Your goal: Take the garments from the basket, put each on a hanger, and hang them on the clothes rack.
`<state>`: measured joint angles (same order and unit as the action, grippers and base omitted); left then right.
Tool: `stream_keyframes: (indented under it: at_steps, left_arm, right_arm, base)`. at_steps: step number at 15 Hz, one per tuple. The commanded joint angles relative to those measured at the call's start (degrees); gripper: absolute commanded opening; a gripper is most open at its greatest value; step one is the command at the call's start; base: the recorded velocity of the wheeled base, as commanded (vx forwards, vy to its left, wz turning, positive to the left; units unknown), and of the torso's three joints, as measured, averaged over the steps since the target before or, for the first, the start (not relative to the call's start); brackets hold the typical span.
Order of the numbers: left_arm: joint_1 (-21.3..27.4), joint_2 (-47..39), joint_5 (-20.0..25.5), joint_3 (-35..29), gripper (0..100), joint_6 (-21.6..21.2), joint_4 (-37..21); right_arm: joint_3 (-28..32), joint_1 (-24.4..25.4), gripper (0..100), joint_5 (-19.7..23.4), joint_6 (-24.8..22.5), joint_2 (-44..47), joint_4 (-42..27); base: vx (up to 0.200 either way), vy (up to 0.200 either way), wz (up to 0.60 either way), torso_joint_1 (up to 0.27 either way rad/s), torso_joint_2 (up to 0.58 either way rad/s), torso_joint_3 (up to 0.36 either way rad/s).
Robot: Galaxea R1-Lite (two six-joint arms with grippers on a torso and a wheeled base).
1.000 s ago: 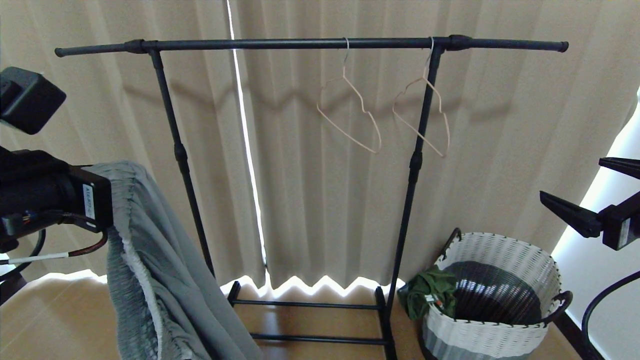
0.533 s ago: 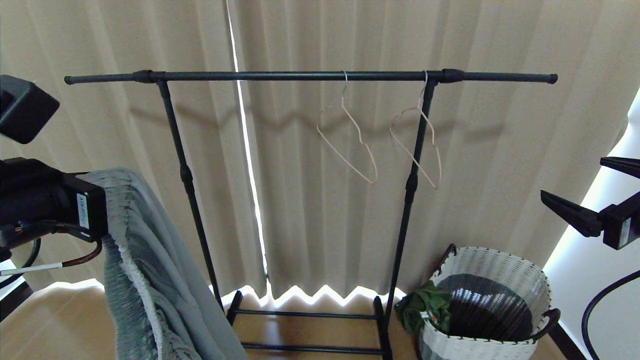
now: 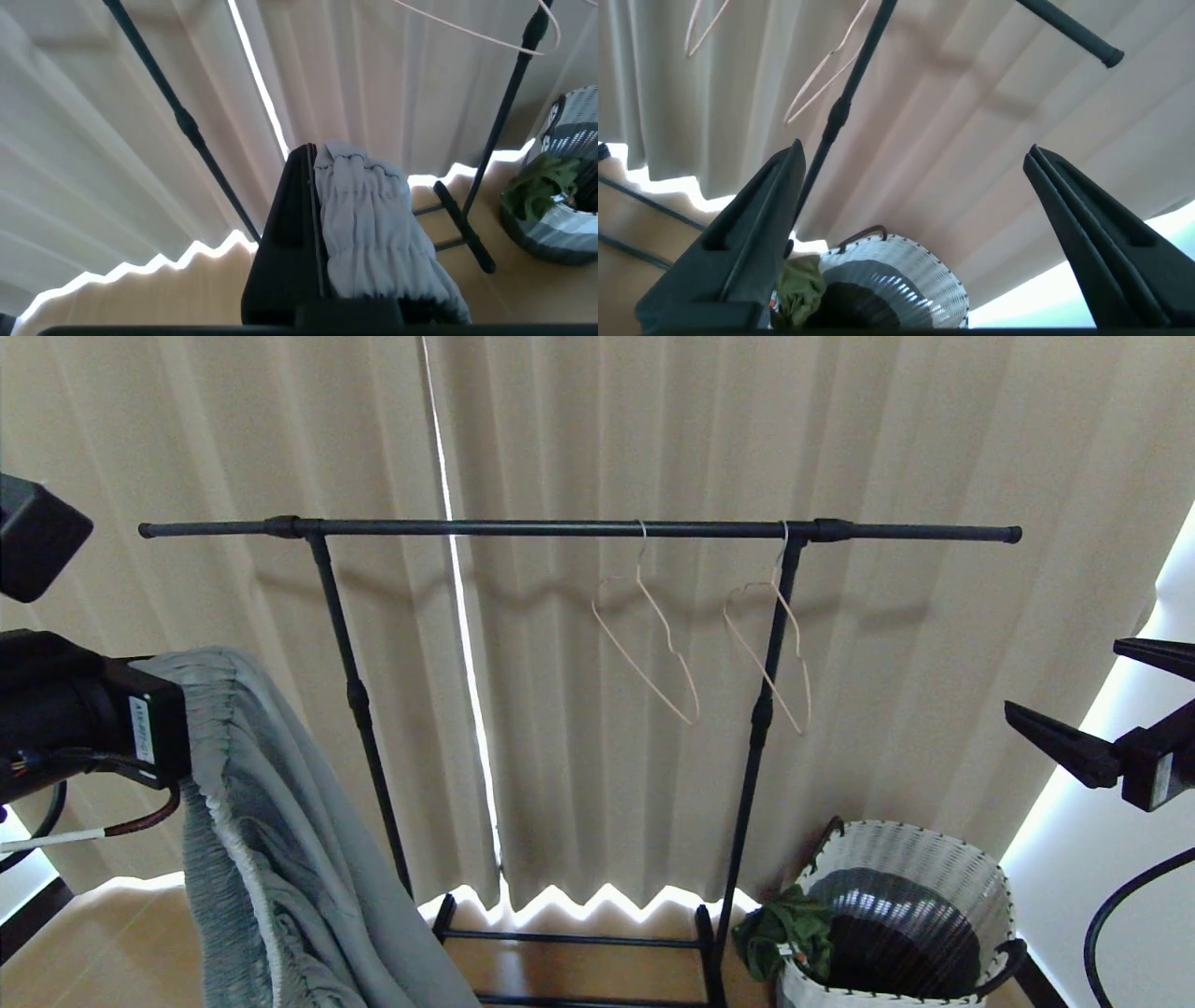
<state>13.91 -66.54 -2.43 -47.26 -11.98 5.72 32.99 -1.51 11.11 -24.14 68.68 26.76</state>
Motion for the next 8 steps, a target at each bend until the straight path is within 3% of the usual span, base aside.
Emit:
stream_keyframes:
  at_steps: [1,8]
  left_arm:
    - [-0.02,-0.17,-0.04,-0.02,0,0.03,0.00]
    - [-0.02,-0.08,-0.04,1.82,0,0.12,0.17]
  right_arm:
    - [0.50,0.11,100,1.37,0.06,0.14,-0.30]
    - [0.23,0.11,100,1.46,0.41,0.14,-0.74]
  base:
    - [0.200,0.000,0.00,0.032,-0.08,-0.041]
    - [0.200,0.000,0.00,0.010,-0.01,-0.003]
